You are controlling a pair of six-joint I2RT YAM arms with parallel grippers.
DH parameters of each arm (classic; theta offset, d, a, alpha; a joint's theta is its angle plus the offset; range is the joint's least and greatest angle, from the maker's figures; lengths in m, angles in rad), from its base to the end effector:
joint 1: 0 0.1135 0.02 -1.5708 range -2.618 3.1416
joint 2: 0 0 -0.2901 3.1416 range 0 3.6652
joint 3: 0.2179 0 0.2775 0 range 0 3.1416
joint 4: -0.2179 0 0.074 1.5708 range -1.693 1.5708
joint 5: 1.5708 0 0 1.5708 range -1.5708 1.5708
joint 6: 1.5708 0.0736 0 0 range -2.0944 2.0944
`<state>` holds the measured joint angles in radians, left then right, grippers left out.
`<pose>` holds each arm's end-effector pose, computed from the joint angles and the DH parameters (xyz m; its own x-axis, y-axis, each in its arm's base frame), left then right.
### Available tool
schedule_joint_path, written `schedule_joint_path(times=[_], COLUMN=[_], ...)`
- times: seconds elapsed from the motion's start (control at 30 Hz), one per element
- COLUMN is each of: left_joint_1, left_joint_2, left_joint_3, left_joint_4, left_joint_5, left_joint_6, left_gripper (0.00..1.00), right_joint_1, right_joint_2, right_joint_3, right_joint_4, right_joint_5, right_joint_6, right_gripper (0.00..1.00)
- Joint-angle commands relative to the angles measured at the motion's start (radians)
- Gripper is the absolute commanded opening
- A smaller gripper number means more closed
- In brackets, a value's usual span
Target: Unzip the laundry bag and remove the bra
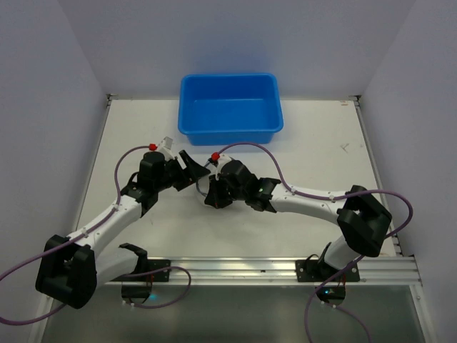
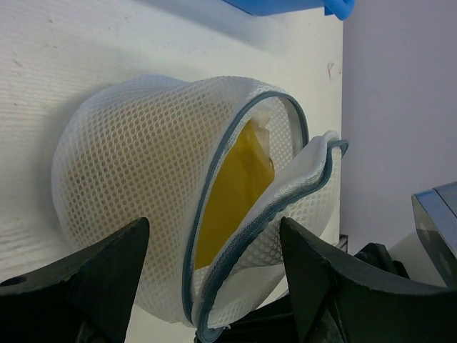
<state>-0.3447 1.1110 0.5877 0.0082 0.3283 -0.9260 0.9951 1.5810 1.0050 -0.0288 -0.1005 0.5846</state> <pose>0.2564 -0.1173 0.2193 -0.7454 -0.5362 -0.3961 -0.0196 0.6115 -0.7910 0.2137 0.3429 0.2226 -0.7435 -0.1370 -0.6545 -0.5626 0.6572 0.5015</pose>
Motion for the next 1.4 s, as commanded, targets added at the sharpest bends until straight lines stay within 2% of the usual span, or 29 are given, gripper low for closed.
schedule_joint_path(times=[0.0,0.13,0.23,0.33,0.37,0.47,0.7,0.83,1.0,1.1,1.3,1.37], left_joint_1=[-0.031,-0.034,-0.036,-0.042,-0.04,-0.042,-0.024,0.004,0.042,0.064,0.064,0.064], left_joint_2=[-0.023,-0.056,-0.037,-0.017,-0.014,-0.004,0.003,0.01,0.013,0.001,-0.079,-0.105], left_joint_3=[-0.037,-0.084,-0.104,-0.121,-0.126,-0.124,-0.081,-0.078,-0.072,-0.08,-0.143,-0.147], left_joint_4=[0.059,0.093,0.114,0.133,0.144,0.142,0.076,0.061,0.03,-0.005,0.004,0.007], left_joint_5=[0.043,0.02,0.032,0.031,0.029,0.02,-0.02,0.006,0.066,0.09,0.124,0.13], left_joint_6=[-0.05,-0.077,-0.085,-0.091,-0.097,-0.085,-0.024,0.006,0.065,0.104,0.093,0.092], left_gripper=[0.76,0.72,0.61,0.37,0.21,0.0,0.0,0.0,0.0,0.0,0.0,0.14], right_joint_1=[-0.007,-0.007,-0.006,-0.007,-0.007,-0.007,-0.052,-0.114,-0.217,-0.295,-0.308,-0.305], right_joint_2=[-0.009,-0.01,-0.012,-0.026,-0.032,-0.062,-0.163,-0.251,-0.315,-0.299,-0.233,-0.219], right_joint_3=[0.05,0.044,0.04,0.034,0.032,0.014,-0.057,-0.161,-0.207,-0.194,-0.111,-0.089], right_joint_4=[0.076,0.079,0.082,0.076,0.072,0.041,-0.173,-0.256,-0.35,-0.367,-0.31,-0.287], right_joint_5=[0.024,0.027,0.022,0.022,0.022,0.05,0.094,0.096,0.099,0.105,0.022,-0.022], right_joint_6=[0.009,0.011,0.012,0.012,0.008,-0.031,-0.143,-0.173,-0.207,-0.212,-0.239,-0.265], right_gripper=[0.0,0.0,0.0,0.0,0.0,0.0,0.0,0.0,0.0,0.0,0.0,0.0])
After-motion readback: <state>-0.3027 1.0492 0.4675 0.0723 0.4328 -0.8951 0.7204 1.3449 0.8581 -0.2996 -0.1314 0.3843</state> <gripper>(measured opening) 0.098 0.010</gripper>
